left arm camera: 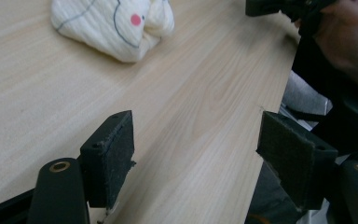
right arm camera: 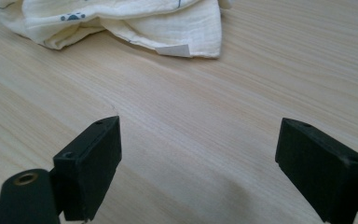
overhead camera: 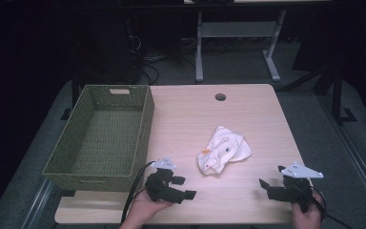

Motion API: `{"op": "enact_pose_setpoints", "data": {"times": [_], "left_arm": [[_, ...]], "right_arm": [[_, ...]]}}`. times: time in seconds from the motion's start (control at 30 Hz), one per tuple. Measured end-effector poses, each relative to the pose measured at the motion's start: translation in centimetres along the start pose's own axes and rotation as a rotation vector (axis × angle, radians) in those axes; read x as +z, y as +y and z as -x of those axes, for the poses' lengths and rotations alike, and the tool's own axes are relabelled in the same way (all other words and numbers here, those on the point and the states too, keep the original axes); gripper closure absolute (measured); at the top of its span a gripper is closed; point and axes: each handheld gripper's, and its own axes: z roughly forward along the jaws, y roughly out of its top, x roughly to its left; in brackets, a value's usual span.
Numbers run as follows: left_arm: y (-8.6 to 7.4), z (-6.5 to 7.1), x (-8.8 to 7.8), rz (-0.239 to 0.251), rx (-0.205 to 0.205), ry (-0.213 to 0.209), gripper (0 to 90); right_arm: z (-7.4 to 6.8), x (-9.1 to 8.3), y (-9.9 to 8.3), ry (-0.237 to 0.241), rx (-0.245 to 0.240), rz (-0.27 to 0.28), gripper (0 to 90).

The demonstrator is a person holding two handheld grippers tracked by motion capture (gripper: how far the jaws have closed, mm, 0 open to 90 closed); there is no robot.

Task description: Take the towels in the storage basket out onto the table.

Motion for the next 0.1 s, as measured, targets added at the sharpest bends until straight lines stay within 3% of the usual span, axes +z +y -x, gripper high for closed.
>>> {"op": "enact_pose_setpoints", "data": {"times": [0.1], "left_arm": [[-0.37,-0.14,0.10,0.026,0.024,0.009,26.7]], "right_arm": [[-0.18,0.08,0.05,0.017,-0.009,0.003,14.0]]}}
